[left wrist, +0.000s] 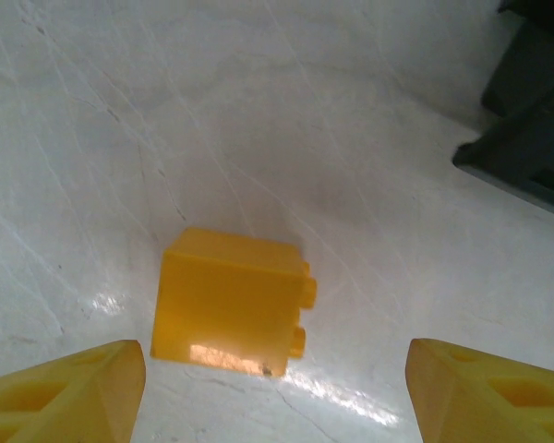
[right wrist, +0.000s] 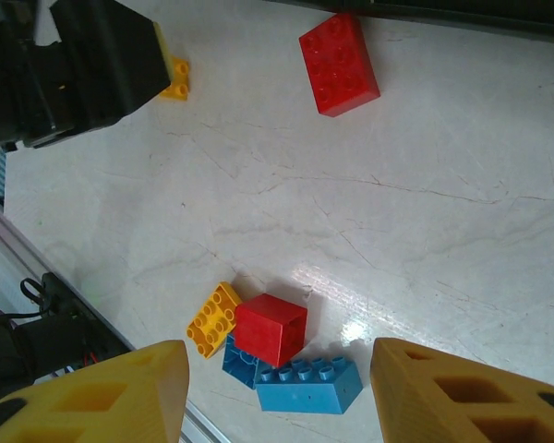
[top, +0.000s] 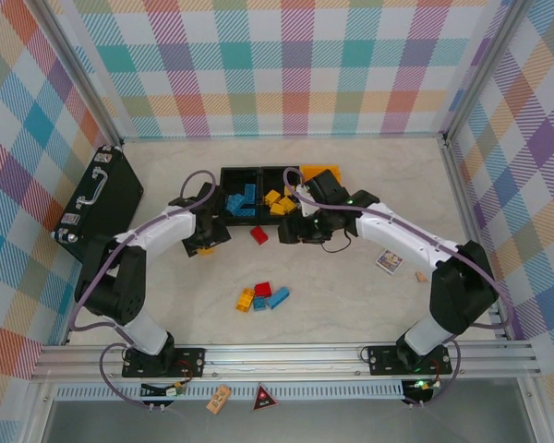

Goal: Sort the legos into containers by color
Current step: Pick up the lego from the middle-left of the table.

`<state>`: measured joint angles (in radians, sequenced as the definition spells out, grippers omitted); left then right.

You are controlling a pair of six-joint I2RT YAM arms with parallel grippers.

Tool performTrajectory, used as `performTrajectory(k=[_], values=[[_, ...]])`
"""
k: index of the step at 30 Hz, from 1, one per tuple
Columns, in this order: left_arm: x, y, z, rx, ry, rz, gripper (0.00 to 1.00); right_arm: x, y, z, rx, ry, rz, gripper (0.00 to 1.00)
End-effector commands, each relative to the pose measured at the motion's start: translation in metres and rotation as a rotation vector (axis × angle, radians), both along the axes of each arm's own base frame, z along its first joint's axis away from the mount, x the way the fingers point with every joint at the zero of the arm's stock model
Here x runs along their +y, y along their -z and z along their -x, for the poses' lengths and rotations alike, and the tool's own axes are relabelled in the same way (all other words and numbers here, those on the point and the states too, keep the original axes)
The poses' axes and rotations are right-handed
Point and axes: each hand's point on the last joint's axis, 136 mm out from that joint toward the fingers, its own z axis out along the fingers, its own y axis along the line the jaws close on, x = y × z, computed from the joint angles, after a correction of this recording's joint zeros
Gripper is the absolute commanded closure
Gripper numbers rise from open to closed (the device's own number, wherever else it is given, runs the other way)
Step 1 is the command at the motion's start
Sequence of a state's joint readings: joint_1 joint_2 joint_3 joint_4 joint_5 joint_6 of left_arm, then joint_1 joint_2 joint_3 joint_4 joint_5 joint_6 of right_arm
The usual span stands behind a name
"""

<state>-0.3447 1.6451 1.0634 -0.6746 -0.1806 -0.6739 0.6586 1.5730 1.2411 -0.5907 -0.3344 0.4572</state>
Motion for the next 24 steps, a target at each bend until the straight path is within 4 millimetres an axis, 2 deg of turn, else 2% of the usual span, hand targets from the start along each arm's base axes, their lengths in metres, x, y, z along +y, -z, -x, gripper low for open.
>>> performTrajectory(k=[1, 7, 13, 18, 24], values=[[0.013, 0.002, -0.009, 0.002, -0.001, -0.046, 0.27, 0.003, -0.009, 0.004, -0.010, 0.000, -0.034, 0.46], [0.018, 0.018, -0.010, 0.043, -0.004, -0.052, 0.34, 0.002, -0.009, 0.007, -0.013, 0.006, -0.024, 0.46], [0.013, 0.016, -0.010, 0.040, 0.017, -0.023, 0.63, 0.000, -0.006, 0.007, -0.006, 0.015, -0.014, 0.46], [0.005, 0.002, -0.006, 0.019, 0.032, 0.018, 0.66, 0.000, -0.003, 0.006, -0.002, 0.019, -0.009, 0.47], [-0.020, -0.028, -0.005, -0.034, 0.094, 0.062, 0.66, 0.000, -0.001, 0.001, -0.021, 0.033, 0.001, 0.47]])
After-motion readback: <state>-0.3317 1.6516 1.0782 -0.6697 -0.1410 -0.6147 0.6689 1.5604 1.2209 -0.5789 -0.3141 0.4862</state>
